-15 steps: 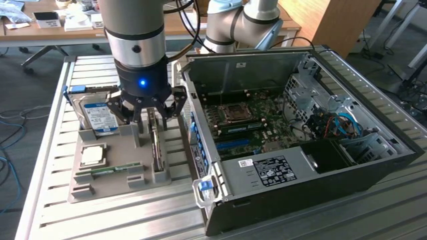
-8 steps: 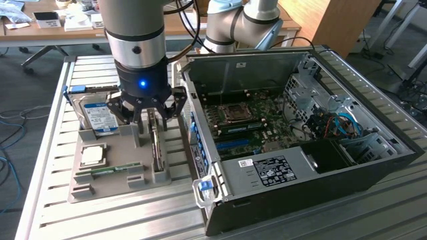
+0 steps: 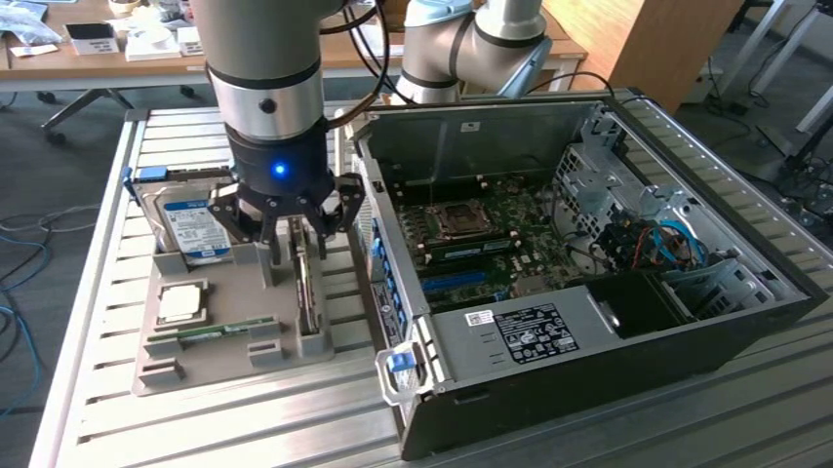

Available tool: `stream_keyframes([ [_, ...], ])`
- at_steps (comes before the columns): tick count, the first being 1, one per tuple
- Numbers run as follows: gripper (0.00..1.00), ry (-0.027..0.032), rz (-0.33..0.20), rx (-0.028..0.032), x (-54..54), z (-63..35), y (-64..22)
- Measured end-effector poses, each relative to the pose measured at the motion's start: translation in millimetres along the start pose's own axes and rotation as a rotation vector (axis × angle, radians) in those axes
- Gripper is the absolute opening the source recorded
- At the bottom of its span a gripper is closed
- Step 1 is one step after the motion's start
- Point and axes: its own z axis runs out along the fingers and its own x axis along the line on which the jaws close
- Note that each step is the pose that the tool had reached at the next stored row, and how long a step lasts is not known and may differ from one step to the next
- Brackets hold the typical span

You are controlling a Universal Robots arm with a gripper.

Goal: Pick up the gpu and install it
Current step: 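Pick up the gpu and move the gpu toward the slot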

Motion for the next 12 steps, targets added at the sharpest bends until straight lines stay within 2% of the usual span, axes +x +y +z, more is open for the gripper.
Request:
stream_keyframes([
  [12, 0.53, -0.0001, 0.0, -0.0001, 0.1, 4.3, -0.2],
])
